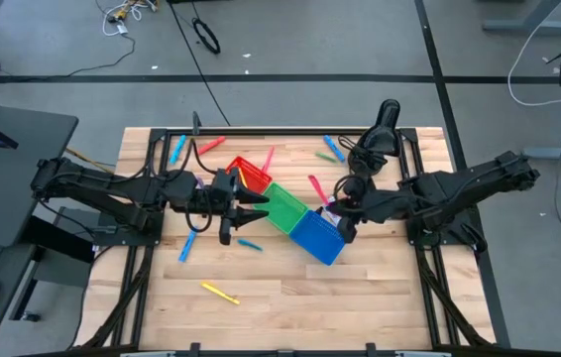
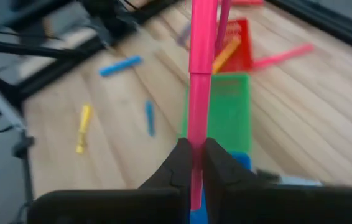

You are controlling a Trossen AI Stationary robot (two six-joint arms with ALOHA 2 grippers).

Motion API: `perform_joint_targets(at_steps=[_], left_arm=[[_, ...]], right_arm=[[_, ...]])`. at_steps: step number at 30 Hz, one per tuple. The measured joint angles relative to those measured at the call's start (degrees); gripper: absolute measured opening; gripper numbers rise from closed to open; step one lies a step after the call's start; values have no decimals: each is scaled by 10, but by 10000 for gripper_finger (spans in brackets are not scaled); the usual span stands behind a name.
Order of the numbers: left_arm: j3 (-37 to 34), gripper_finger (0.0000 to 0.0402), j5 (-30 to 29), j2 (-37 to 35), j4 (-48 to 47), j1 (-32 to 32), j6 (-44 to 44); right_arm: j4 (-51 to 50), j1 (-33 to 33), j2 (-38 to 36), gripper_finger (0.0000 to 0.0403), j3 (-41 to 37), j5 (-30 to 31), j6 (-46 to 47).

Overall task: Pick & Place Markers
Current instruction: Put the bottom pink marker pen into the red bin

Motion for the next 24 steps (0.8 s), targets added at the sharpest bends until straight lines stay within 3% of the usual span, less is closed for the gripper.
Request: perform_joint_targets(at_steps=[16,24], left_arm=[[0,174,0,0,27,0,0],[3,174,0,0,57,5,4]], right_arm=[[278,1,0,9,0,-23,-223],[350,-4,2,9,0,-54,-277]])
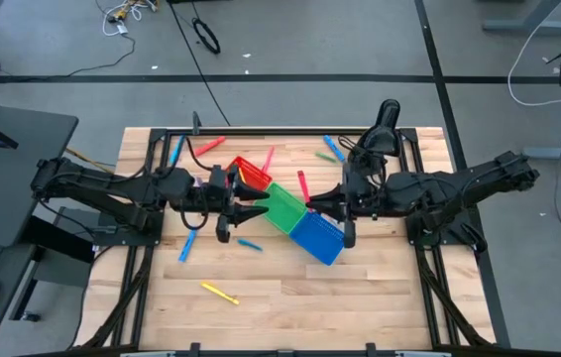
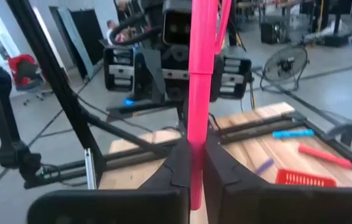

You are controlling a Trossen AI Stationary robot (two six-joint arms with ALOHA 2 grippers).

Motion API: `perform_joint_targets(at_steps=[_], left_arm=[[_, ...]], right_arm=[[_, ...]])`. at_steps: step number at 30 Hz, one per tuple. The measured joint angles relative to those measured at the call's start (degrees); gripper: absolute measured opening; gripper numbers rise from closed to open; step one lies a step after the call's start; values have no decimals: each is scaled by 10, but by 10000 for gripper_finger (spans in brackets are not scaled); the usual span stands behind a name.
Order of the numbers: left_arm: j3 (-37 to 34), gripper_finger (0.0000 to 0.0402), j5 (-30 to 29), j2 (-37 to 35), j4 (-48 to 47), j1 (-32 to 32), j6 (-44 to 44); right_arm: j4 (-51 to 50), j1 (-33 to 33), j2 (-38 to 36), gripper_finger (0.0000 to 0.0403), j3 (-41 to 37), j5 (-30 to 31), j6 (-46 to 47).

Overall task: Pick & Place Markers
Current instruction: Put the bottom pink marker pen into the red bin

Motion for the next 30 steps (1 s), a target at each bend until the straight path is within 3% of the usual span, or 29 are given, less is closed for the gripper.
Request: perform_joint_targets(at_steps=[4,11,19,30], left_arm=[[33,174,5,1,-22,16,5],[117,174,0,5,-138,44,61],[158,174,11,5,-146,66,76],[174,174,27,5,-149,65,72]], right_arm=[[31,-24,0,9,0,-26,3],[31,-50,3,9,10,-43,3],[-52,-81,83,9,123,-80,-41],[-53,-111,169,9,225,-144,-86]])
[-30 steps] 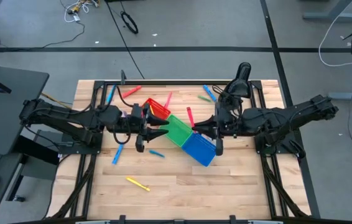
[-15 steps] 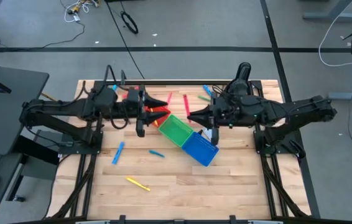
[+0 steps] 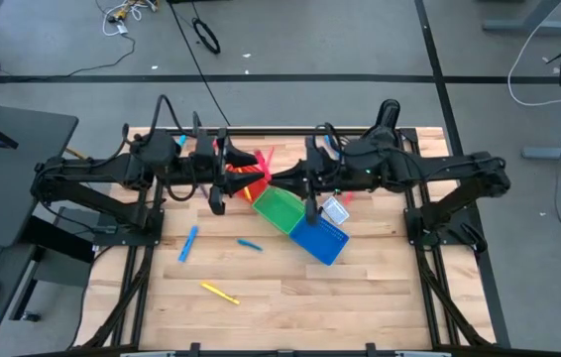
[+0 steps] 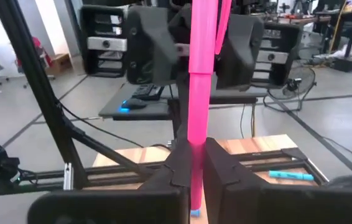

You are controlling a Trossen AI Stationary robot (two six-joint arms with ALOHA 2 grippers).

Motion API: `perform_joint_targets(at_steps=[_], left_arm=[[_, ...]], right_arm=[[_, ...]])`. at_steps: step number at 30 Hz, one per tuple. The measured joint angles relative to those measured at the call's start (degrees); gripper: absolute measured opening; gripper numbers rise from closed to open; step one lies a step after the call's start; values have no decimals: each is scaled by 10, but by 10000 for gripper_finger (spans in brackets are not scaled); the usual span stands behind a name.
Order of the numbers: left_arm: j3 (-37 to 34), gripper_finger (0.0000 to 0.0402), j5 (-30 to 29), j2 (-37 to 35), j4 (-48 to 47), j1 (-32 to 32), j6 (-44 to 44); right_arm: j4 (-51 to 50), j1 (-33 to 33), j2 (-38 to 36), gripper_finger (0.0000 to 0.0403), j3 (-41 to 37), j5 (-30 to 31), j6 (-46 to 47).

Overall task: Pick & Place Markers
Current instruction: Put the bottom pink marker pen into the red bin

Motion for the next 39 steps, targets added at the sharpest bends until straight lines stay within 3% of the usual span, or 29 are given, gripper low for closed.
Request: perform_joint_targets(at_steps=[12,27,29,33,39], left_arm=[[0,164,10,0,-4,0,5],[0,39,25,0,4,0,6],[0,38,29,0,3,0,6],[0,38,30,0,3,0,5],[0,49,29,0,-3,1,11]], right_arm=[[29,-6,25,9,21,-15,-3],[44,-6,33,9,21,-30,11],[44,-6,33,10,21,-31,12],[44,-6,33,30,21,-27,11],[34,-6,31,92,21,-7,13]])
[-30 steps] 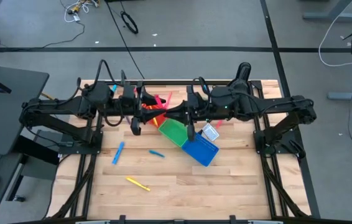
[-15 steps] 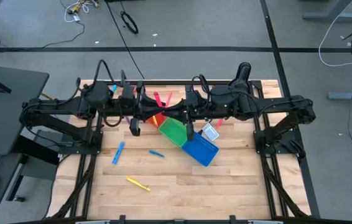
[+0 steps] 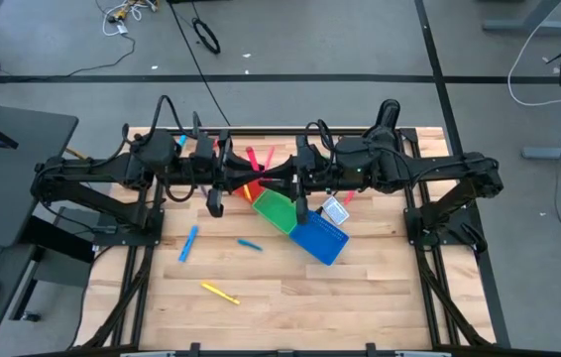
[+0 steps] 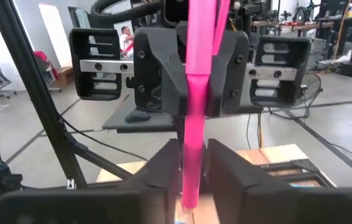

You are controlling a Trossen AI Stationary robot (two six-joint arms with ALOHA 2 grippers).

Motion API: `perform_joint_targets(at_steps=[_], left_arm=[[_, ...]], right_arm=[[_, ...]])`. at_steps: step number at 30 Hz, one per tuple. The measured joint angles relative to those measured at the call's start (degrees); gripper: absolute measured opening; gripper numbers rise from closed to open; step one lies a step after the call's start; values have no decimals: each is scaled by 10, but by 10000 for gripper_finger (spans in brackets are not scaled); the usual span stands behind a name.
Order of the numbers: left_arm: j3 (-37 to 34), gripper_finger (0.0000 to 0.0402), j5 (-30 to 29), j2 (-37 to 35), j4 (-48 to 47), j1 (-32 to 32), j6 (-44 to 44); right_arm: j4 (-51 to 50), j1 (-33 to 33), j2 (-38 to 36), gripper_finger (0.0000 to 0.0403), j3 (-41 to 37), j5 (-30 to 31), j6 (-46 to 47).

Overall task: Pick & Place Markers
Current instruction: Put the bottom pink marker pen into the red bin

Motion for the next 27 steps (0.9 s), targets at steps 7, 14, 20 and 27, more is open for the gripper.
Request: perform_joint_targets(at_steps=[7,14,20,27], left_arm=[[0,39,10,0,-15,0,59],[0,39,32,0,-99,22,113],[0,39,71,0,-168,58,142],[76,39,74,26,-337,90,243]], right_arm=[[-66,0,-27,169,0,4,3],[-116,5,-62,200,0,5,1],[-153,5,-88,199,0,5,1],[-176,5,-109,196,0,5,2]])
